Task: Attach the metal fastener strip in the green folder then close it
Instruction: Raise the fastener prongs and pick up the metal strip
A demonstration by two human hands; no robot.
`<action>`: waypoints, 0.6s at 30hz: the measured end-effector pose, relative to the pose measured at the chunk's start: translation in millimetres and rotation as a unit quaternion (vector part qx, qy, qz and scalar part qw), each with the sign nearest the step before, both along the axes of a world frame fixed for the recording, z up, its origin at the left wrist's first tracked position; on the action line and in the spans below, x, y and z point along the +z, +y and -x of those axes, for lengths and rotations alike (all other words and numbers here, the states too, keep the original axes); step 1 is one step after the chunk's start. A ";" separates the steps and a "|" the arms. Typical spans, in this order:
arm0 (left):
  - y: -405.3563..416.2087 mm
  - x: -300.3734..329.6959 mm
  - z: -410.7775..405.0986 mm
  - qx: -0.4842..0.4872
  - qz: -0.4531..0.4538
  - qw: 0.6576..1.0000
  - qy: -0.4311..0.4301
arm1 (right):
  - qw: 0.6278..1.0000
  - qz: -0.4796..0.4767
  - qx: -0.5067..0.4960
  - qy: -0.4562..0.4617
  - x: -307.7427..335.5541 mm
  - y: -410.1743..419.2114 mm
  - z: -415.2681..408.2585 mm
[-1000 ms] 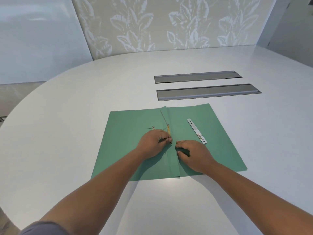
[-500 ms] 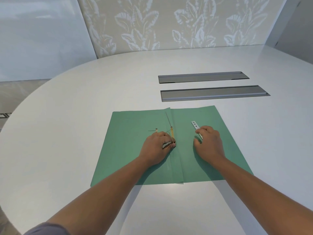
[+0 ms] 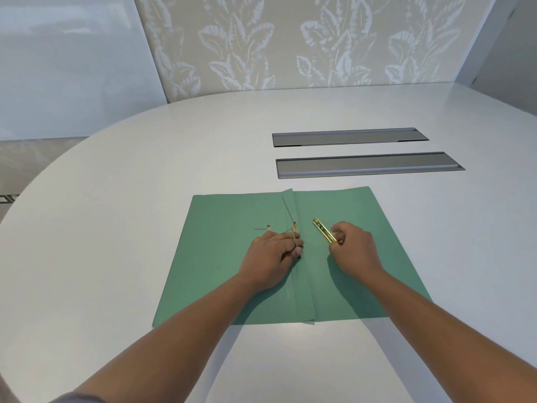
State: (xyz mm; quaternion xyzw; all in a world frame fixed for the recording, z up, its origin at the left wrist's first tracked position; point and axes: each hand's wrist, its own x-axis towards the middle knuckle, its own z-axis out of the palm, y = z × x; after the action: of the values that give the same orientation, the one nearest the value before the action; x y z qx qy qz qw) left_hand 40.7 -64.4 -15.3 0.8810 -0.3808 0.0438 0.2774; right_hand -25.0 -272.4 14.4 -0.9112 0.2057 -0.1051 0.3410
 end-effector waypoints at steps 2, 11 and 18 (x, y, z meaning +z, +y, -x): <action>-0.3 0.5 -0.6 0.003 0.001 1.000 0.006 | 0.994 -0.107 -0.007 -0.019 3.7 6.4 -0.6; -2.0 0.3 1.3 0.021 -0.034 0.999 -0.002 | 0.909 -0.411 0.015 -0.065 41.0 32.5 -7.6; -2.8 3.7 3.5 0.025 -0.041 0.998 -0.033 | 0.867 -0.491 0.035 -0.078 63.1 45.1 -14.8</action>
State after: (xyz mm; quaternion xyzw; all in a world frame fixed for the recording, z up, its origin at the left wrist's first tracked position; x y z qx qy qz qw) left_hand 37.2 -67.1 -11.6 0.8988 -0.3692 0.0641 0.2275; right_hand -10.2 -227.3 77.6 -0.6216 0.1709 -0.0495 0.7629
